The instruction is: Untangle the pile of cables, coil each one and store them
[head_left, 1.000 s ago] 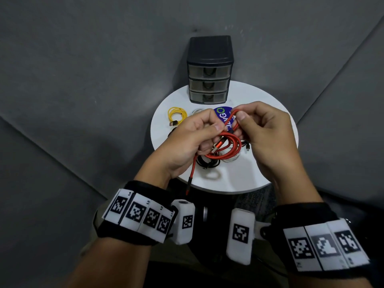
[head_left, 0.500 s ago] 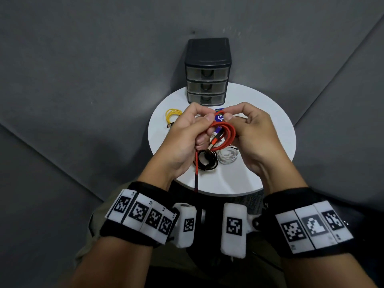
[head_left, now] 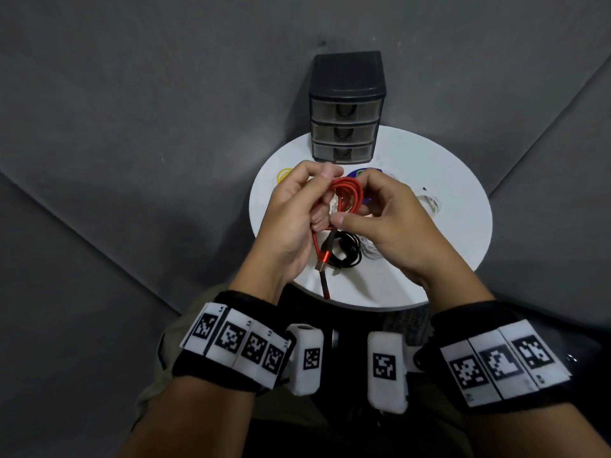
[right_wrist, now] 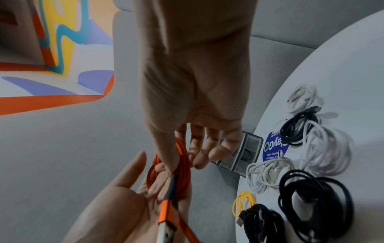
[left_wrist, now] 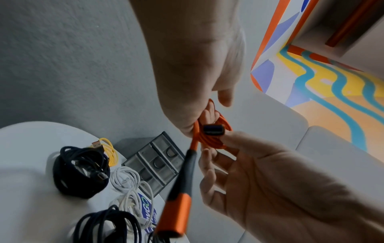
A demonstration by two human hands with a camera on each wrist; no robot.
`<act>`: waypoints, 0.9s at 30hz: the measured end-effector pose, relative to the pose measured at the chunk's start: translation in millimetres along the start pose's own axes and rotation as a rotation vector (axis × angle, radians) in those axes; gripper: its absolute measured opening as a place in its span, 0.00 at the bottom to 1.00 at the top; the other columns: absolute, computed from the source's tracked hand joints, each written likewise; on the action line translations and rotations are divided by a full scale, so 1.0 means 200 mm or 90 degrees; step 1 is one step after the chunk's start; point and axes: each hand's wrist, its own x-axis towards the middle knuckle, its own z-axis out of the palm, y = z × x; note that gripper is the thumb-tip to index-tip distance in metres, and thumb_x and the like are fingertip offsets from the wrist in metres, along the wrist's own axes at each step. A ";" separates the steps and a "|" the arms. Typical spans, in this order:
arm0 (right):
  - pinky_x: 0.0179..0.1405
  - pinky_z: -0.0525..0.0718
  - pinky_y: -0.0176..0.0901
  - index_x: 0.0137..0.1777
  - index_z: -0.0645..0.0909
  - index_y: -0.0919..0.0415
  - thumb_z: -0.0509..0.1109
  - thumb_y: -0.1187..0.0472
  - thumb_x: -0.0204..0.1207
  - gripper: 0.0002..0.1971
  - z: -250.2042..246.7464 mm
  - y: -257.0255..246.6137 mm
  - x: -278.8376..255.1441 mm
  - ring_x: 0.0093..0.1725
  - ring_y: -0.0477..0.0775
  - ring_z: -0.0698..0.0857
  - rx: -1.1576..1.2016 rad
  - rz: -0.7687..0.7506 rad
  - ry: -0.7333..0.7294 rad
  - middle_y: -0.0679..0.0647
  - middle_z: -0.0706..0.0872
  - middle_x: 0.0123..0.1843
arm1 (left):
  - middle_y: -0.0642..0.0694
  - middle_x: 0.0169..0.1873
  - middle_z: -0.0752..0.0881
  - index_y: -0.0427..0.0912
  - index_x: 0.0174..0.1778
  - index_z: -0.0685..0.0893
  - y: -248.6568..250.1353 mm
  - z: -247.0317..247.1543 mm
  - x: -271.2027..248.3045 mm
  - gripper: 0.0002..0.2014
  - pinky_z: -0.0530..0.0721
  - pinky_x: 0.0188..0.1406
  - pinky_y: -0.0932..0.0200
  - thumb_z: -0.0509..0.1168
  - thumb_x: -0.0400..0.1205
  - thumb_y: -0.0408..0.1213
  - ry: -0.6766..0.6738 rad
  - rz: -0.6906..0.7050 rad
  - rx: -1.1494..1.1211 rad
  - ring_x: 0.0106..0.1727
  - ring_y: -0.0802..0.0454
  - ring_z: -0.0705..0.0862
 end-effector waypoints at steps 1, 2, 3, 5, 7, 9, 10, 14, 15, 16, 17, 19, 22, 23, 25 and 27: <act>0.50 0.84 0.67 0.54 0.81 0.61 0.81 0.65 0.71 0.14 0.00 0.00 0.00 0.40 0.55 0.81 0.003 0.009 -0.012 0.61 0.87 0.45 | 0.47 0.29 0.70 0.37 0.53 0.85 0.00 0.00 0.00 0.11 0.59 0.24 0.64 0.59 0.91 0.37 0.003 -0.005 -0.019 0.25 0.59 0.62; 0.49 0.84 0.66 0.55 0.81 0.60 0.80 0.65 0.72 0.14 0.00 0.01 0.00 0.41 0.56 0.81 0.009 0.020 -0.026 0.60 0.88 0.47 | 0.46 0.29 0.71 0.36 0.53 0.86 -0.01 0.00 0.00 0.13 0.59 0.24 0.64 0.58 0.91 0.38 0.010 -0.007 -0.040 0.24 0.60 0.63; 0.46 0.83 0.63 0.57 0.82 0.59 0.80 0.64 0.73 0.14 0.00 0.01 0.00 0.41 0.57 0.80 0.012 0.033 -0.036 0.61 0.88 0.49 | 0.46 0.29 0.71 0.35 0.53 0.87 -0.01 0.00 0.01 0.15 0.59 0.24 0.65 0.58 0.91 0.39 0.022 -0.007 -0.059 0.24 0.60 0.63; 0.41 0.82 0.50 0.59 0.83 0.59 0.79 0.64 0.77 0.13 0.00 0.01 0.00 0.41 0.57 0.81 0.017 0.077 -0.054 0.59 0.87 0.47 | 0.47 0.30 0.72 0.32 0.57 0.88 -0.02 0.00 0.02 0.15 0.58 0.25 0.64 0.58 0.92 0.37 0.050 0.001 -0.082 0.24 0.60 0.62; 0.39 0.82 0.41 0.57 0.83 0.59 0.77 0.63 0.78 0.09 -0.01 0.01 -0.01 0.43 0.59 0.85 0.011 0.138 -0.101 0.61 0.88 0.46 | 0.48 0.30 0.73 0.32 0.59 0.88 -0.02 -0.01 0.05 0.15 0.58 0.24 0.65 0.58 0.91 0.36 0.076 0.010 -0.096 0.24 0.61 0.62; 0.44 0.83 0.44 0.55 0.86 0.60 0.78 0.61 0.78 0.08 -0.02 0.01 -0.02 0.45 0.56 0.87 -0.025 0.178 -0.191 0.65 0.91 0.49 | 0.48 0.31 0.73 0.32 0.60 0.89 -0.02 -0.02 0.06 0.15 0.60 0.23 0.66 0.60 0.91 0.37 0.096 0.018 -0.103 0.25 0.60 0.62; 0.45 0.83 0.45 0.53 0.86 0.60 0.78 0.60 0.77 0.08 -0.02 0.01 -0.02 0.44 0.54 0.88 -0.050 0.180 -0.244 0.65 0.92 0.49 | 0.48 0.31 0.72 0.32 0.61 0.89 -0.02 -0.02 0.06 0.15 0.61 0.23 0.67 0.61 0.91 0.38 0.103 0.022 -0.098 0.26 0.60 0.61; 0.42 0.82 0.43 0.46 0.86 0.63 0.73 0.66 0.82 0.03 0.02 0.01 -0.01 0.37 0.50 0.86 -0.126 0.125 -0.340 0.57 0.91 0.37 | 0.50 0.27 0.67 0.32 0.59 0.90 -0.01 -0.01 0.05 0.13 0.59 0.24 0.65 0.67 0.88 0.38 0.115 0.034 -0.050 0.27 0.57 0.58; 0.42 0.83 0.43 0.47 0.87 0.66 0.72 0.67 0.83 0.04 0.01 0.01 0.00 0.36 0.51 0.86 -0.139 0.121 -0.316 0.57 0.90 0.36 | 0.52 0.25 0.67 0.32 0.59 0.90 0.00 -0.02 0.05 0.12 0.59 0.23 0.66 0.67 0.87 0.36 0.111 0.036 -0.048 0.26 0.58 0.58; 0.40 0.82 0.43 0.48 0.88 0.68 0.71 0.66 0.83 0.06 0.00 0.01 0.00 0.35 0.51 0.85 -0.150 0.116 -0.280 0.59 0.89 0.35 | 0.53 0.24 0.67 0.31 0.59 0.89 0.01 -0.03 0.06 0.12 0.58 0.22 0.66 0.66 0.88 0.35 0.103 0.036 -0.050 0.25 0.59 0.58; 0.39 0.81 0.42 0.48 0.89 0.67 0.71 0.66 0.84 0.07 -0.02 0.02 0.01 0.33 0.51 0.83 -0.162 0.107 -0.242 0.60 0.88 0.33 | 0.54 0.23 0.68 0.30 0.60 0.89 0.02 -0.04 0.06 0.12 0.58 0.22 0.66 0.65 0.88 0.35 0.094 0.036 -0.050 0.24 0.59 0.58; 0.37 0.79 0.40 0.45 0.90 0.62 0.72 0.64 0.83 0.07 -0.07 0.00 0.02 0.30 0.48 0.81 -0.218 0.081 -0.188 0.57 0.88 0.31 | 0.54 0.24 0.68 0.30 0.60 0.88 0.03 -0.05 0.07 0.13 0.58 0.22 0.65 0.63 0.90 0.35 0.085 0.038 -0.033 0.24 0.59 0.58; 0.35 0.76 0.34 0.42 0.92 0.56 0.75 0.61 0.80 0.06 -0.11 -0.06 0.03 0.27 0.41 0.81 -0.331 0.031 -0.124 0.49 0.88 0.29 | 0.52 0.24 0.67 0.36 0.54 0.91 0.03 -0.04 0.07 0.12 0.62 0.26 0.62 0.63 0.90 0.37 0.078 0.047 0.036 0.24 0.59 0.62; 0.35 0.76 0.34 0.42 0.92 0.56 0.76 0.61 0.79 0.05 -0.12 -0.07 0.03 0.29 0.41 0.82 -0.354 0.015 -0.098 0.48 0.88 0.29 | 0.52 0.24 0.67 0.42 0.46 0.93 0.03 -0.04 0.07 0.14 0.64 0.28 0.59 0.63 0.90 0.38 0.070 0.049 0.061 0.24 0.57 0.64; 0.35 0.76 0.35 0.41 0.93 0.54 0.77 0.61 0.77 0.04 -0.16 -0.11 0.03 0.31 0.42 0.82 -0.385 -0.010 -0.053 0.47 0.87 0.28 | 0.52 0.23 0.68 0.48 0.32 0.89 0.03 -0.04 0.08 0.20 0.66 0.31 0.55 0.63 0.91 0.39 0.060 0.050 0.111 0.25 0.55 0.67; 0.36 0.76 0.37 0.39 0.92 0.53 0.78 0.61 0.74 0.04 -0.18 -0.13 0.02 0.31 0.44 0.83 -0.399 -0.031 -0.020 0.48 0.87 0.28 | 0.51 0.24 0.70 0.47 0.35 0.90 0.02 -0.04 0.08 0.19 0.67 0.30 0.57 0.63 0.91 0.40 0.059 0.060 0.156 0.25 0.55 0.68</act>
